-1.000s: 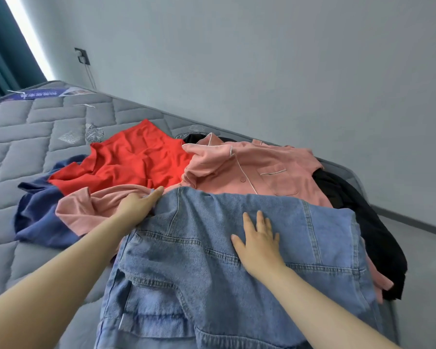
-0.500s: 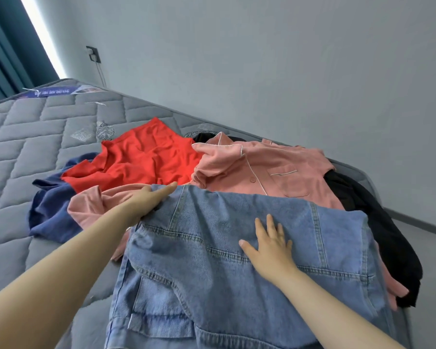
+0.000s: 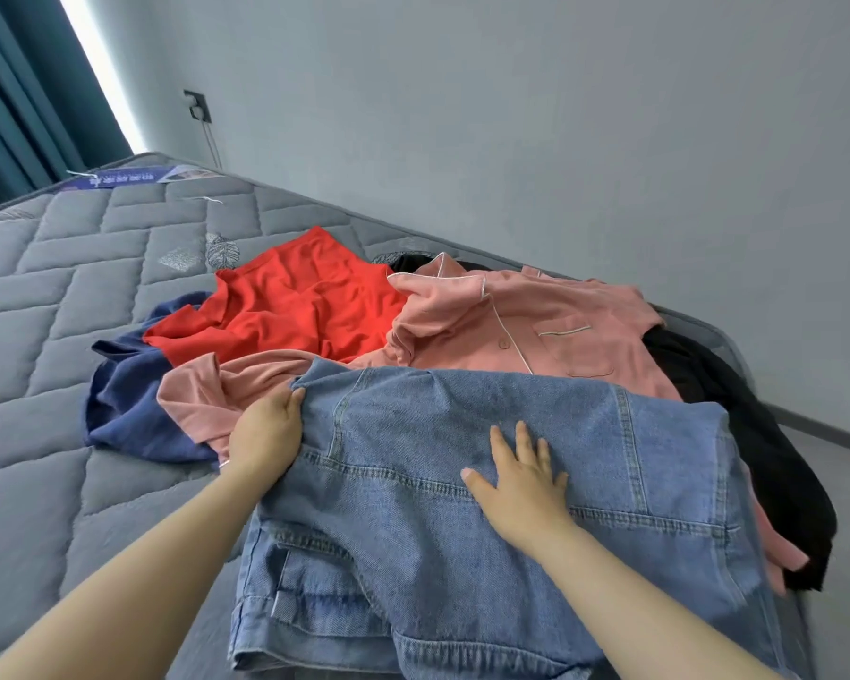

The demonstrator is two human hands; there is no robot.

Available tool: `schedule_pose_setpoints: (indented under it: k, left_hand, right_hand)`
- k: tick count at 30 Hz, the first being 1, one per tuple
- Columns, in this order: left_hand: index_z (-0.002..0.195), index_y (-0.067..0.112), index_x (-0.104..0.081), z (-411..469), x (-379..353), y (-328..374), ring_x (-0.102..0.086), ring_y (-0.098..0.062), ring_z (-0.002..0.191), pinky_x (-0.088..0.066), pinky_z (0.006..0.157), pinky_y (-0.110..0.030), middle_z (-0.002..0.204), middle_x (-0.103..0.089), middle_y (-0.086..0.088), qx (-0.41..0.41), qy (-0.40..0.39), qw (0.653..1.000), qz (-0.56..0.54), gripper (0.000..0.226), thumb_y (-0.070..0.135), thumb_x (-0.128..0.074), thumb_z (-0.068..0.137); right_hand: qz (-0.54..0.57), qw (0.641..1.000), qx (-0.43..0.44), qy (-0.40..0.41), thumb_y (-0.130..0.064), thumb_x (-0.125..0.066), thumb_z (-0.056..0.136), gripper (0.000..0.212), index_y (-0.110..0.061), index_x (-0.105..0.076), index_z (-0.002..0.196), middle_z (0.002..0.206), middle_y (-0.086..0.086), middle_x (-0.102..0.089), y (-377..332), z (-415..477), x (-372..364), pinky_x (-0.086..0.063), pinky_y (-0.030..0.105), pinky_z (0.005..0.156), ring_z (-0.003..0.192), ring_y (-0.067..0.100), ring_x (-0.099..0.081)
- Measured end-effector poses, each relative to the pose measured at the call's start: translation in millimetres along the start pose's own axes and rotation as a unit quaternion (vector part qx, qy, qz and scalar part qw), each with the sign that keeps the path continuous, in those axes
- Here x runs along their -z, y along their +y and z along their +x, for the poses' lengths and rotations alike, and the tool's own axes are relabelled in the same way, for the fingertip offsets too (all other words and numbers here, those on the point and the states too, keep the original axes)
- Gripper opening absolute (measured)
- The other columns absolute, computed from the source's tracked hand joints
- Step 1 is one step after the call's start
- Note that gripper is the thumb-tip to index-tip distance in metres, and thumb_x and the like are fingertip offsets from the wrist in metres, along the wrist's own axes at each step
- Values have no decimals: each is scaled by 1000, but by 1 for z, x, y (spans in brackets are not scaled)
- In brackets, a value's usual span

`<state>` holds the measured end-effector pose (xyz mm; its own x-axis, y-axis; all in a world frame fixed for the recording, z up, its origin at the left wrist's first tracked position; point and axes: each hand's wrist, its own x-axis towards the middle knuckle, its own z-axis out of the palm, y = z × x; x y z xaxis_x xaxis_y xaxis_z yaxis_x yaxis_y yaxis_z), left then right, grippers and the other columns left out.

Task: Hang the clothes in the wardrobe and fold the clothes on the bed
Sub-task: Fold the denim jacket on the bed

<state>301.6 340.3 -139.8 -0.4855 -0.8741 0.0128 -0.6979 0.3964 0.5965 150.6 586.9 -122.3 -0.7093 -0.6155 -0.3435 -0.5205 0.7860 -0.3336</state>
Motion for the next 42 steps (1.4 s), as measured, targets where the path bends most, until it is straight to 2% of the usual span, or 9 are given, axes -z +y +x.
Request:
schedule_pose_setpoints:
  k: [6,11,18,23,30,33,37,40,42]
  left_hand:
    - [110,7,-51,-11,0,-5,-51,-41,112,-40,95,-45,114,-53,-23,74,4,997,17,60,61,-55,84]
    - [104,11,-55,-15,10,-20,-62,-27,93,-47,77,-36,103,-67,-9,100,-81,991,-36,73,68,-73,63]
    - [94,22,-68,27,10,24,-57,-19,88,-35,75,-29,83,-63,3,18,-24,992,-122,34,53,-53,90]
    - [102,9,-72,62,5,39,-60,-34,103,-43,87,-35,107,-67,-20,151,-76,982,-90,46,50,-55,91]
    - [95,8,-76,61,8,36,-64,-23,90,-42,80,-23,94,-72,-11,230,140,913,-306,23,23,-69,78]
    - [109,3,-70,64,9,24,-63,-31,105,-46,90,-30,108,-69,-14,285,113,918,-252,31,20,-61,84]
    - [100,0,-66,57,2,23,-59,-36,104,-39,89,-36,102,-67,-22,187,26,969,-161,40,36,-53,93]
    - [111,4,-57,39,12,10,-58,-33,108,-44,90,-39,108,-64,-15,119,28,984,-130,55,52,-64,83]
    - [99,11,-62,22,19,-1,-62,-29,98,-47,80,-37,97,-67,-8,113,-14,987,-115,54,60,-68,76]
  right_hand:
    - [87,989,120,-7,-46,-46,97,62,-31,-24,153,162,-6,-12,-17,-30,-19,-16,34,118,147,15,-15]
    - [9,992,123,-23,-37,-49,94,60,-22,-33,150,161,2,-18,-25,-31,-18,-20,33,117,145,21,-21]
    - [-5,989,136,-49,-38,-51,93,60,-23,-36,149,160,2,-20,-21,-35,-15,-21,31,117,145,20,-24]
    - [13,990,131,-47,-35,-53,93,55,-23,-43,145,157,1,-27,-24,-30,-8,-26,27,113,142,17,-30]
    - [-5,988,138,-73,-34,-55,92,55,-24,-43,145,157,-1,-28,-22,-26,-6,-25,24,113,142,16,-31]
    - [-8,986,142,-83,-32,-56,90,54,-22,-46,142,151,0,-36,-23,-21,-7,-29,26,112,138,18,-36]
    - [23,988,134,-73,-32,-60,88,47,-19,-55,134,137,-1,-48,-27,-17,-4,-37,25,105,126,15,-47]
    - [51,987,132,-78,-33,-59,90,50,-20,-51,138,140,-1,-48,-23,-17,-4,-34,21,103,127,13,-46]
    - [80,988,126,-39,-31,-57,92,50,-22,-49,140,141,-2,-48,-23,-19,-1,-34,21,101,127,13,-47]
